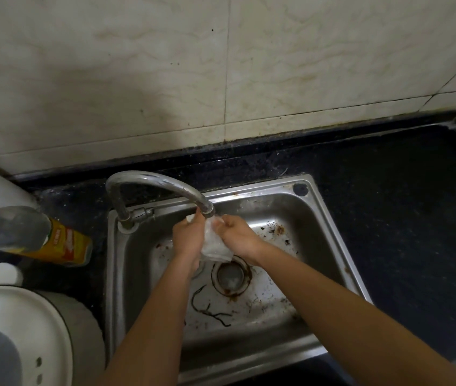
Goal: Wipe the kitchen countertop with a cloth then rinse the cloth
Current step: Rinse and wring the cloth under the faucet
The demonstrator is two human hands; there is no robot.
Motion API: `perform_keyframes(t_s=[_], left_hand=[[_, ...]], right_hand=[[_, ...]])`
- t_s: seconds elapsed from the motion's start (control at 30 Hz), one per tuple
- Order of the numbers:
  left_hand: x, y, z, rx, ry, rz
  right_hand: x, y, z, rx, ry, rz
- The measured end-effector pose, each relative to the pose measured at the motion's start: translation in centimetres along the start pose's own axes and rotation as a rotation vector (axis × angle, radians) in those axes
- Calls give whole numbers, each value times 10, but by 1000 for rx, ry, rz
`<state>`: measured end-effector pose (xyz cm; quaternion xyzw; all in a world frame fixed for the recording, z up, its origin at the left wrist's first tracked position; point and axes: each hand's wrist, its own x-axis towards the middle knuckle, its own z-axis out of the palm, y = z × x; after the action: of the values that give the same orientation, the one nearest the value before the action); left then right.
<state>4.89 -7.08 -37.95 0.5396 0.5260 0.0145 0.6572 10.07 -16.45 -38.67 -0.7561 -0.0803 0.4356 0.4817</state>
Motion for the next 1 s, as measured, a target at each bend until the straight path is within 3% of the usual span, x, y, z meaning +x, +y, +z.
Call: perform_keyframes(t_s=[0.1, 0.17, 0.27, 0.43, 0.5, 0.7, 0.83, 1.0], left_hand=[[4, 5, -2, -26, 8, -55], [3, 5, -4, -56, -29, -46], [3, 0, -6, -106, -75, -45], [4, -4, -17, -392, -243, -86], [5, -6, -19, -431, -280, -82], [-1, -12, -5, -153, -64, 37], [1, -4, -2, -77, 18, 60], [2, 2, 0, -125, 21, -92]], right_hand=[[1, -10, 3, -139, 89, -72], [7, -13, 2, -102, 197, -60], [9, -14, -2, 104, 228, 13], [2, -1, -4, 597, 55, 44], [2, 4, -3, 669, 65, 29], [4, 2, 14, 75, 295, -134], [7, 1, 23, -79, 358, -189], [4, -8, 16, -132, 300, -83]])
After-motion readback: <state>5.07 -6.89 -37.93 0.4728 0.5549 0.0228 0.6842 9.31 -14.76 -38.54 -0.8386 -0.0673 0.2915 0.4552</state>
